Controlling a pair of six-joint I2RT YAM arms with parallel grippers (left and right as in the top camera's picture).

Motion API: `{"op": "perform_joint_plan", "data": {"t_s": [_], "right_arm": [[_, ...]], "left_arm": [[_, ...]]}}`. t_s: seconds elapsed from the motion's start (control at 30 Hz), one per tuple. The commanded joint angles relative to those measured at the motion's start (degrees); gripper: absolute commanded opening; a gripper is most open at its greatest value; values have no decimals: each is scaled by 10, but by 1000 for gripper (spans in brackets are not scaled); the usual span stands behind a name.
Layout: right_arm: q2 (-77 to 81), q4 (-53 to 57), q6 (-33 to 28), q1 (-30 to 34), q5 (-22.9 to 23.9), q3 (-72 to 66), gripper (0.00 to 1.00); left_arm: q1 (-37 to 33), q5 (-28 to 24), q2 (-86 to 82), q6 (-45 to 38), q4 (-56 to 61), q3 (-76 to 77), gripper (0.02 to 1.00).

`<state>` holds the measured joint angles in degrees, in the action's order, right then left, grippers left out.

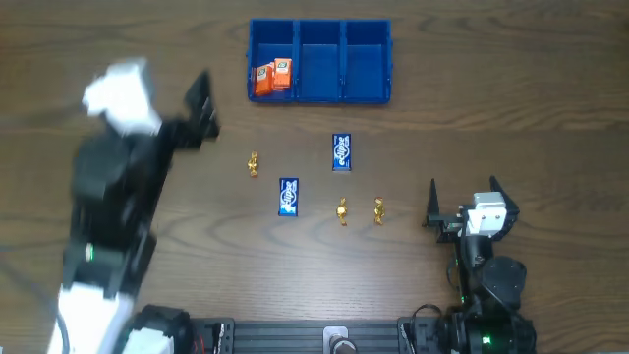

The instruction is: Sort Candies Into Trays

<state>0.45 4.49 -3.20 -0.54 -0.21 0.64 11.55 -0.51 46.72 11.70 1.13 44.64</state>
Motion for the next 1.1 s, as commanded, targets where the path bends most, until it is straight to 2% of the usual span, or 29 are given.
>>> {"op": "perform_joint_plan", "data": {"t_s": [0.03,0.17,0.43,0.8,1.1], "right_arm": [[-3,3,1,3,4,-2,998],[-3,3,1,3,4,-2,998],[-3,3,1,3,4,-2,998],[-3,3,1,3,4,-2,998],[-3,3,1,3,4,-2,998]], "left_arm": [[-42,-43,-186,-43,38,-167,1000],[-74,-56,-334,-45,52,-297,1000],[-93,-86,-467,-44,52,-441,998],[-93,-79,-465,-44,-47,-444,998],[-93,-79,-464,-44,-49,-444,998]]}}
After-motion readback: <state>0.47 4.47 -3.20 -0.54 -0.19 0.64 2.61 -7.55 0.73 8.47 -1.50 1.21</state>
